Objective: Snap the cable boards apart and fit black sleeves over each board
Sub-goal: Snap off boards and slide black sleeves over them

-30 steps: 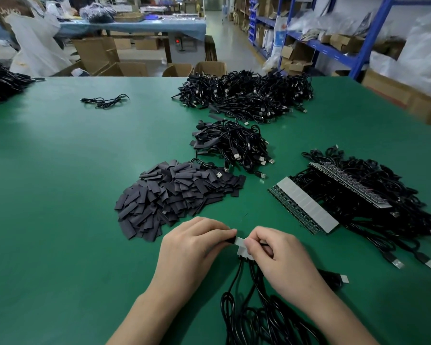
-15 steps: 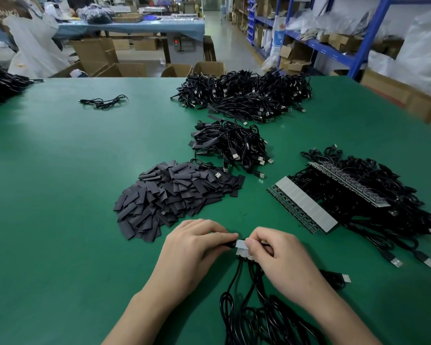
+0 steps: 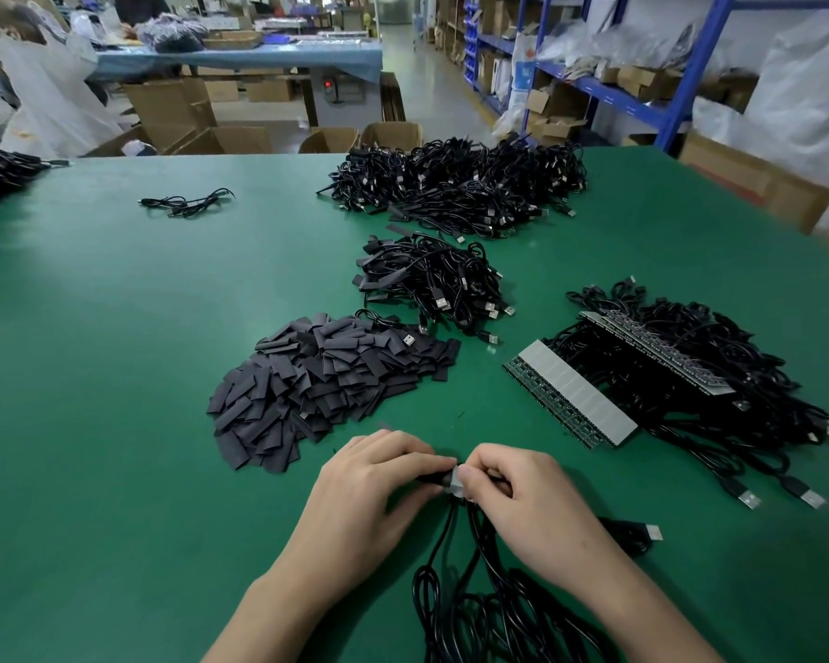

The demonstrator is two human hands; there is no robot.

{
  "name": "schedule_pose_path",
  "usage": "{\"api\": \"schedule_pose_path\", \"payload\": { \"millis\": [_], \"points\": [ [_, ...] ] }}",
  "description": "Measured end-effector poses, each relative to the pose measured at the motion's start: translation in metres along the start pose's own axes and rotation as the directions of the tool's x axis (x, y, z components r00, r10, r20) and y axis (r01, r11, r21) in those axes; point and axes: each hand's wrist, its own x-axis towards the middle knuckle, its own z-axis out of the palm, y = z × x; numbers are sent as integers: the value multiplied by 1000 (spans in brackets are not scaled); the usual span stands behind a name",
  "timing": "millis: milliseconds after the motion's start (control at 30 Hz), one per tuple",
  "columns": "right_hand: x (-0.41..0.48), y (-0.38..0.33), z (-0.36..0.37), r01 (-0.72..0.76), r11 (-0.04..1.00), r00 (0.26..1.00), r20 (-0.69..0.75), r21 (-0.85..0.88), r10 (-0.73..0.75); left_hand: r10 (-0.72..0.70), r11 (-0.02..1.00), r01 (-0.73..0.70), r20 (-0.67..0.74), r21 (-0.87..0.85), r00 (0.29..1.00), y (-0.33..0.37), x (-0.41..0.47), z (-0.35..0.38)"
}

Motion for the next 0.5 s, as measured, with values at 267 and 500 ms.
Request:
{"api": "schedule_pose_path", "payload": {
  "millis": [267, 500],
  "points": [
    [0, 0, 3, 10, 1000, 1000, -11, 28, -9, 8, 1000, -8, -9, -16, 1000, 2, 0, 0],
    [3, 3, -13, 6, 994, 995, -96, 110, 5, -31, 999, 30, -61, -25, 998, 5, 0, -4]
  ]
}}
